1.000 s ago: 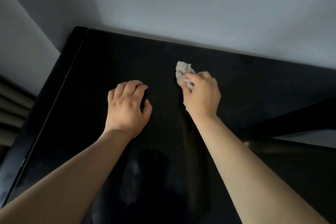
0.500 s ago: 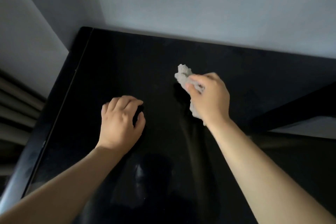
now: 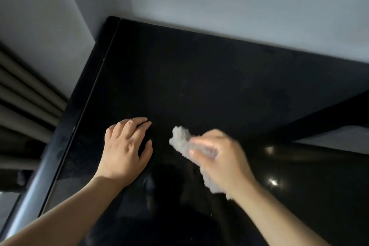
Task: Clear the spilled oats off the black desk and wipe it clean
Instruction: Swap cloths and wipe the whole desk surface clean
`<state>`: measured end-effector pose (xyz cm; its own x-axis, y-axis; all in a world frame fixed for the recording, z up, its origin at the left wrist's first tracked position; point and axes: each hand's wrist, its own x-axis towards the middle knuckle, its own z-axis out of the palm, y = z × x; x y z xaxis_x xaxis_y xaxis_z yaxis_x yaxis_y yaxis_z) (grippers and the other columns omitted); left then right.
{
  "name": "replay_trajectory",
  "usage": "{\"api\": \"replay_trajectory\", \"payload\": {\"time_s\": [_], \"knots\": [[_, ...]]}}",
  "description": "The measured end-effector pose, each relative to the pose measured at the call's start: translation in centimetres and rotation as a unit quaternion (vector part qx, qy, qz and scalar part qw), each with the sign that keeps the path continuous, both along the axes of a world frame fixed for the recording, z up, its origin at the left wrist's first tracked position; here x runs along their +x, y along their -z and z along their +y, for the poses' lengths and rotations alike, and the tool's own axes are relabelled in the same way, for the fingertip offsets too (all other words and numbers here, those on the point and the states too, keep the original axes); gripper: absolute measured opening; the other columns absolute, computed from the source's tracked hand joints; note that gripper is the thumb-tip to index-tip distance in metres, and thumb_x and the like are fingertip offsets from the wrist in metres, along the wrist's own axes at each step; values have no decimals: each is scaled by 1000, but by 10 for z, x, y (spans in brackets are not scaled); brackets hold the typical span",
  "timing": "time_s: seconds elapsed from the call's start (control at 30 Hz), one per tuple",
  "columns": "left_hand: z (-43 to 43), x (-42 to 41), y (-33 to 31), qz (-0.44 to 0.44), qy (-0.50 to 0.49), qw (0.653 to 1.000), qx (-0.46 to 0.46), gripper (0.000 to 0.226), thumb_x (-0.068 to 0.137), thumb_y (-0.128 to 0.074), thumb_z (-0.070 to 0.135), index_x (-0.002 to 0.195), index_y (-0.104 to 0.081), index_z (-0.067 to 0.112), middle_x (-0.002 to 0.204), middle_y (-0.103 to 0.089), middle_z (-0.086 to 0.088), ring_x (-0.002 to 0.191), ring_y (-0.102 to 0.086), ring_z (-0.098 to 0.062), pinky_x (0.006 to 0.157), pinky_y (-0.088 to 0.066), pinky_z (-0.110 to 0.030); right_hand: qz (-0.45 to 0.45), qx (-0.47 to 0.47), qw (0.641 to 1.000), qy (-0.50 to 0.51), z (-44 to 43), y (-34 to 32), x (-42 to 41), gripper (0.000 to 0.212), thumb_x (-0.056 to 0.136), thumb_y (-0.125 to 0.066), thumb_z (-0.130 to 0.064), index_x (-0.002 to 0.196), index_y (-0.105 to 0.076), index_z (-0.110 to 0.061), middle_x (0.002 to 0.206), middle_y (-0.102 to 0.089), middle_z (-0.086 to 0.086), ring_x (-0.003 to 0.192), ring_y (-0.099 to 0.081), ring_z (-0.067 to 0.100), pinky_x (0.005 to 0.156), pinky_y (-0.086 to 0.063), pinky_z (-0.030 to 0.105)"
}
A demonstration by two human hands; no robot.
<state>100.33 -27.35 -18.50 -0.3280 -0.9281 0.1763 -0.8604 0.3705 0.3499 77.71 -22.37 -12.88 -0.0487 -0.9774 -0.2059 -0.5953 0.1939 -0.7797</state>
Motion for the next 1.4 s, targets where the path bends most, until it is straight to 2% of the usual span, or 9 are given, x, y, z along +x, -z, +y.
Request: {"api": "replay_trajectory", "payload": {"time_s": [0.07,0.2,0.33,0.6,0.7,0.83,0.97,1.2,1.4], "knots": [[0,-1,0,0,0,1000,-4,43,85,-48,34,120,-63,13,127,-55,2,115,-48,-21,99,-30,-36,-17,-26,996,89,-36,-6,-17,10,84,-66,-43,90,-66,-36,84,-69,-4,53,-62,11,43,-41,23],[1,-1,0,0,-1,1000,-7,43,86,-48,34,120,-63,13,126,-55,1,115,-47,-21,98,-30,-36,184,-89,967,153,-114,7,-45,20,89,-60,-34,107,-70,-35,103,-61,-6,91,-63,15,72,-52,30],[1,-1,0,-2,-4,1000,-3,43,86,-47,34,121,-62,13,127,-54,1,116,-46,-20,99,-30,-37,286,-102,943,141,-99,37,-28,23,90,-62,-31,112,-68,-30,108,-59,-2,96,-56,19,68,-41,27],[1,0,-2,-17,-6,1000,5,44,86,-46,34,121,-62,12,126,-55,1,116,-46,-21,99,-32,-38,131,-52,990,-16,49,12,14,16,83,-64,-39,95,-73,-32,90,-61,-17,79,-61,5,64,-51,24],[1,0,-2,-17,-4,1000,4,45,86,-45,34,121,-62,12,126,-55,1,116,-46,-21,99,-31,-38,45,-40,997,47,30,-8,2,8,84,-68,-37,91,-71,-35,91,-61,-16,69,-65,5,57,-48,22],[0,0,-1,-23,-3,1000,-3,44,86,-46,33,121,-61,12,126,-55,0,116,-46,-21,99,-32,-40,190,-103,964,152,-40,2,-27,18,88,-63,-34,104,-71,-31,100,-59,-11,89,-62,11,71,-46,26],[1,0,1,-23,-3,1000,-13,42,86,-49,32,122,-60,12,127,-54,0,117,-44,-21,99,-32,-40,271,-99,943,168,-24,36,-14,20,87,-63,-30,106,-71,-29,100,-61,-4,90,-60,17,67,-42,25],[14,-6,-6,-53,-3,999,-4,40,87,-54,21,125,-58,8,132,-53,-5,118,-48,-27,97,-34,-45,110,-73,990,43,119,14,37,20,82,-62,-39,96,-75,-30,87,-63,-17,77,-62,2,64,-49,18],[55,10,-20,-15,51,999,-13,39,88,-46,27,119,-63,12,121,-58,-1,110,-52,-25,96,-31,-39,97,-103,976,167,92,0,-1,14,86,-68,-28,98,-74,-24,91,-63,-12,86,-63,6,75,-51,24]]}}
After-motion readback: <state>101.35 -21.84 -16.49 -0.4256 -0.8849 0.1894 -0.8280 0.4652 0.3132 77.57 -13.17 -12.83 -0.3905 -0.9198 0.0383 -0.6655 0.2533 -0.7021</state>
